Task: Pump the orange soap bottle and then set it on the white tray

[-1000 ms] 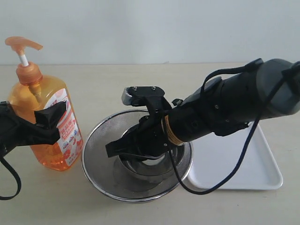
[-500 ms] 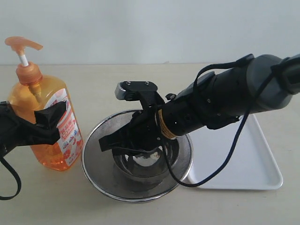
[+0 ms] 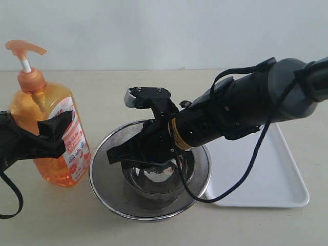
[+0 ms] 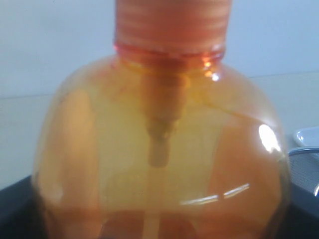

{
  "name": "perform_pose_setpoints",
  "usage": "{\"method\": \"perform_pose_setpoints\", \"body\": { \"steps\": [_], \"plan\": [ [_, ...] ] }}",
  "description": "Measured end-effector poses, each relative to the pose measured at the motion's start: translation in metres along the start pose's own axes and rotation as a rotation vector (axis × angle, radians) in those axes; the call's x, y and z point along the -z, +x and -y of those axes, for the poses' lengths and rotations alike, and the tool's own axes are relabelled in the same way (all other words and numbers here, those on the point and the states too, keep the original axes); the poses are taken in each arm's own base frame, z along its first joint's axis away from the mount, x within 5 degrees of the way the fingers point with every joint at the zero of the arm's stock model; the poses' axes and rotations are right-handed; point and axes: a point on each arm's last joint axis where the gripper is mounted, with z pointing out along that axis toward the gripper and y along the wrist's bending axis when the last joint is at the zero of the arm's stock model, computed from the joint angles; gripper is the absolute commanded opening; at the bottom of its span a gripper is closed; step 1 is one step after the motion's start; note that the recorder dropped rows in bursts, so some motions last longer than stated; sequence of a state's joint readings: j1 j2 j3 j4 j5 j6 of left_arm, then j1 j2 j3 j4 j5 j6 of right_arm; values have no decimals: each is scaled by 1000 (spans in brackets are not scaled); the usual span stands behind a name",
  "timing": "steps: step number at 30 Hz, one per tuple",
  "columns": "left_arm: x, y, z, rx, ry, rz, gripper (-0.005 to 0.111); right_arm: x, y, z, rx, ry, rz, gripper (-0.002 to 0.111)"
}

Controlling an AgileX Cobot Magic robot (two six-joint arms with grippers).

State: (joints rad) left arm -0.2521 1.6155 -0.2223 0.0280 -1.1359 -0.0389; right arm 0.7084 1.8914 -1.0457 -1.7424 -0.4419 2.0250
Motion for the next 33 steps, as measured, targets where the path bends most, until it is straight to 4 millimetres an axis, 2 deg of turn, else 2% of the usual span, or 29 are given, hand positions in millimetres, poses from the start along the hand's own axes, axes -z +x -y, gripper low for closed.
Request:
{"method": "perform_pose_setpoints", "body": {
  "steps": [11, 20, 26, 33],
  "plan": [
    [0, 0, 0, 0, 0, 0, 5, 2, -1, -1, 3, -2, 6, 4],
    [0, 0, 0, 0, 0, 0, 5, 15, -8, 11, -37, -19, 24, 0],
    [0, 0, 0, 0, 0, 0, 5, 14, -8, 13, -39, -10, 24, 0],
    [0, 0, 0, 0, 0, 0, 5, 1, 4, 24, -61, 43, -10, 0]
  ]
}}
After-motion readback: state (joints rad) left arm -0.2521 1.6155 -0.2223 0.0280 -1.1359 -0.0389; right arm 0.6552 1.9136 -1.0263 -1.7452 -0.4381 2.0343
